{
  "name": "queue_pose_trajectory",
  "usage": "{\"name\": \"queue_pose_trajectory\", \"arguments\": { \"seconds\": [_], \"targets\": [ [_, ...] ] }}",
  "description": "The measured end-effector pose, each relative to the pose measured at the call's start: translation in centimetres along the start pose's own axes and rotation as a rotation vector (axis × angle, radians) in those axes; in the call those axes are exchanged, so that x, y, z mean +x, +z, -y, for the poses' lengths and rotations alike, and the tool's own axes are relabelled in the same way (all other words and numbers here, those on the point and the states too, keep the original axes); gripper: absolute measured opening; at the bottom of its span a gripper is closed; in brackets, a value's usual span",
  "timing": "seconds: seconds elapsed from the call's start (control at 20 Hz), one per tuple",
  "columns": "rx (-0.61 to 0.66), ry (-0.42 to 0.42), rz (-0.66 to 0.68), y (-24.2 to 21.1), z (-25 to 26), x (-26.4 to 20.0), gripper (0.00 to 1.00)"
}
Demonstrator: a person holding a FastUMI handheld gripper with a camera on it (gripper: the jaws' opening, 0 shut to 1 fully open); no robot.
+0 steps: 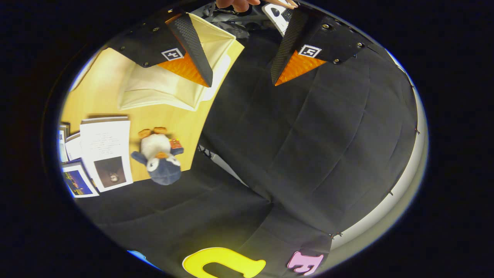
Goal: Open the storage box then place both shoes into the box .Put the left shoe in first, then the right shoe, with the right side of both shoes facing outward in a uniform manner.
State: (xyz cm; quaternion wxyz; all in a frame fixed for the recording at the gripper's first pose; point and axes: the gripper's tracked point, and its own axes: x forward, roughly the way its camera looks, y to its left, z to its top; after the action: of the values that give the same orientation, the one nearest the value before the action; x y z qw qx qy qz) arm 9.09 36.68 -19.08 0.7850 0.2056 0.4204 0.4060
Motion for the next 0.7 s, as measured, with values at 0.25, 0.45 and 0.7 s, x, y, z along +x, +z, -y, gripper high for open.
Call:
{"name": "queue_pose_trajectory", "arguments": {
  "seconds": [0.25,0.45,0.7],
  "targets": [
    [-0.01,-0.156,0.025,-1.5,8.0,-6.7,0.93],
    [0.036,-0.296,0.021,-3.8,14.4,-12.3,0.92],
    [0.068,-0.441,-0.009,-6.8,21.8,-17.6,0.93]
  ]
}}
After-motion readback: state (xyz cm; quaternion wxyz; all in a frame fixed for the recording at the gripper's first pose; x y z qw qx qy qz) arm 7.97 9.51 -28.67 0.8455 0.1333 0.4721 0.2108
